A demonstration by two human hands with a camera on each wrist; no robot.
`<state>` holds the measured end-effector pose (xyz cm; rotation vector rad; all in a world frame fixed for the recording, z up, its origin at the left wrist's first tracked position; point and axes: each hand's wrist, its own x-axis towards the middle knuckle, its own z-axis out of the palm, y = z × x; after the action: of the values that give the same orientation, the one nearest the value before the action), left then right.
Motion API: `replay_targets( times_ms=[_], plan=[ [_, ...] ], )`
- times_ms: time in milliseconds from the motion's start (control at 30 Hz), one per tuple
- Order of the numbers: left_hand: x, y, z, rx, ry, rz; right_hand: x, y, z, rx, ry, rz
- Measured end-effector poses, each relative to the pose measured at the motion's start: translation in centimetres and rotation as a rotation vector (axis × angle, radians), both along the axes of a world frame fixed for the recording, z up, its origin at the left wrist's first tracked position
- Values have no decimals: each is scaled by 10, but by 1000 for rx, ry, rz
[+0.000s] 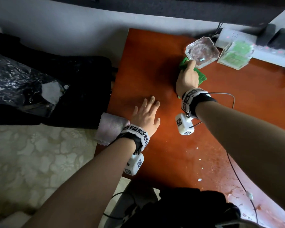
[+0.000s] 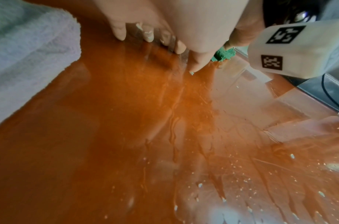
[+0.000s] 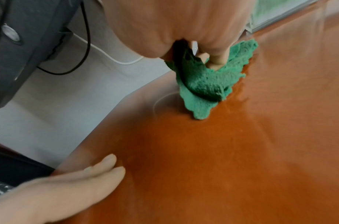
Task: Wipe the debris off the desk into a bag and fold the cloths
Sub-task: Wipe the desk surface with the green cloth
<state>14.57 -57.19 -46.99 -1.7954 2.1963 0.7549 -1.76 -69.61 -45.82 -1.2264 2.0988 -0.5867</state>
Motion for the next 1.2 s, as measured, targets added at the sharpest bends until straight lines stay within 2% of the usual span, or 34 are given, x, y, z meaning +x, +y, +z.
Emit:
replay_targets(
  times_ms=[133, 267, 500, 667, 733, 800, 933, 1100, 1200],
  plan=[
    [0, 1, 0, 6, 8, 4, 0, -11, 5, 45, 61, 76],
    [0, 0, 1, 23, 3, 6, -9, -12, 13, 38, 101, 303],
    [-4, -6, 7, 64, -24, 19, -36, 42, 15, 114, 49, 534],
    [-8, 0, 12, 106, -68, 18, -52, 94, 24, 146, -116, 502],
    [-10, 9, 12, 121, -72, 8, -60, 107, 33, 186, -288, 356],
    [-11, 20, 12, 120, -76, -15, -72, 106, 40, 182, -367, 186],
    [-11, 45, 11, 121, -109, -69, -98, 89, 53, 96, -274, 89],
    [-18, 60, 12, 140, -92, -32, -100, 69, 65, 53, -252, 131],
    [-21, 63, 14, 160, -87, -10, -87, 71, 58, 117, -240, 212]
  ],
)
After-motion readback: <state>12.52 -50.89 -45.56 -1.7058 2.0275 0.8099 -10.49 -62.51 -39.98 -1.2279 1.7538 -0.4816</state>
